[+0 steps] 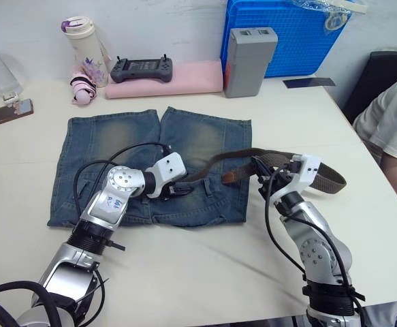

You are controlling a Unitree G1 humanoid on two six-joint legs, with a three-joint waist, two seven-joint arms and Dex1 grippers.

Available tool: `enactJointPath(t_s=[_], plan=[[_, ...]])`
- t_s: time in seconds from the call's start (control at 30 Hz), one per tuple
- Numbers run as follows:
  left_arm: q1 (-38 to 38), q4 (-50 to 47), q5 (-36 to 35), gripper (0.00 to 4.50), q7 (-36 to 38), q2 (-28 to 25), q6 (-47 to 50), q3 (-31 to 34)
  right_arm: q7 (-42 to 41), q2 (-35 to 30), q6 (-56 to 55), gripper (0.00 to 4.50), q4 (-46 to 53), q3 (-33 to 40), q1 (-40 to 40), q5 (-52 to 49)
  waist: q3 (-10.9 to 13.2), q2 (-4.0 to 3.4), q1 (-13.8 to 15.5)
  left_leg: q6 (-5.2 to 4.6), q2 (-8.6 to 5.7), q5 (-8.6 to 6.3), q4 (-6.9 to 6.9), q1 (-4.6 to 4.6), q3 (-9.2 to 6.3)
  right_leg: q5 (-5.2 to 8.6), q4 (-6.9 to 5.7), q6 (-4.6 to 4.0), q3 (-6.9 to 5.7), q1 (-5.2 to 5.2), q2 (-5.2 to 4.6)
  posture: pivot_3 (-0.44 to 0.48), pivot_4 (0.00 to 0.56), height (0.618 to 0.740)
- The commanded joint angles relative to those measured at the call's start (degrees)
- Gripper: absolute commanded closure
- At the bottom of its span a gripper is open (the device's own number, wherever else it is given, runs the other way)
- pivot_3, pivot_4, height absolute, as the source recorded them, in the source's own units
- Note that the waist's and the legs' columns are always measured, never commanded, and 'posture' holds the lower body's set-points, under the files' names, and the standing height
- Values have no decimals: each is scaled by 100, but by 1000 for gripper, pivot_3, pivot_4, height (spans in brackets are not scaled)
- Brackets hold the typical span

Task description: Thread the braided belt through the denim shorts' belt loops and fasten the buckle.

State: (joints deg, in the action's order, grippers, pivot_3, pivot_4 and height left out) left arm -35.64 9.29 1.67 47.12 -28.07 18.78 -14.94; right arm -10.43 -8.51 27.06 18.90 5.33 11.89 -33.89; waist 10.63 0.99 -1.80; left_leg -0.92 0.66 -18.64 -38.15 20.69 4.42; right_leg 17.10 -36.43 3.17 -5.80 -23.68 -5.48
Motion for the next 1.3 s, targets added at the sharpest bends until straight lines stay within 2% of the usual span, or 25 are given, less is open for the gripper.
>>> enactJointPath(t_s=[0.03,0.17,0.23,0.43,0.63,0.77,0.9,1.3], plan=[[146,144,131,1777,-19,-186,188,39,5,-6,-20,4500,319,-248,-45,240,0,0,0,0,0,0,0,-1,0,0,0,0,0,0,0,0,150,728],[142,141,128,1777,-17,-175,193,31,103,98,-41,4500,268,-126,-52,253,0,0,1,0,0,0,0,-3,1,0,0,0,1,2,0,0,150,728],[139,145,133,1777,-19,-175,189,29,131,114,26,4500,379,138,5,-46,0,0,3,0,0,0,0,-3,1,0,0,0,1,2,0,0,150,728],[128,170,140,1777,-6,-177,180,18,167,28,874,4500,687,998,88,-2105,0,0,4,-1,1,0,2,-3,1,0,0,-1,1,2,0,0,150,728],[126,179,140,1777,4,-181,180,18,326,-135,1230,4500,570,1115,149,-2693,0,0,5,-1,1,-1,4,-5,1,2,1,-3,1,3,-1,0,150,728],[165,124,130,1777,1,-185,207,27,254,-54,1289,4500,288,697,205,-2382,0,0,3,-1,1,-1,4,-6,1,2,0,-3,2,3,-1,0,150,728],[188,88,131,1777,-10,-183,226,31,184,36,1156,4500,25,584,228,-2227,0,0,5,-1,2,-1,6,-6,1,3,0,-6,1,3,-1,0,150,728],[190,32,135,1777,-21,-191,265,55,-159,24,619,4500,-565,614,354,-1604,0,0,3,-1,2,-1,7,-6,2,4,1,-7,1,2,-1,0,150,728]])
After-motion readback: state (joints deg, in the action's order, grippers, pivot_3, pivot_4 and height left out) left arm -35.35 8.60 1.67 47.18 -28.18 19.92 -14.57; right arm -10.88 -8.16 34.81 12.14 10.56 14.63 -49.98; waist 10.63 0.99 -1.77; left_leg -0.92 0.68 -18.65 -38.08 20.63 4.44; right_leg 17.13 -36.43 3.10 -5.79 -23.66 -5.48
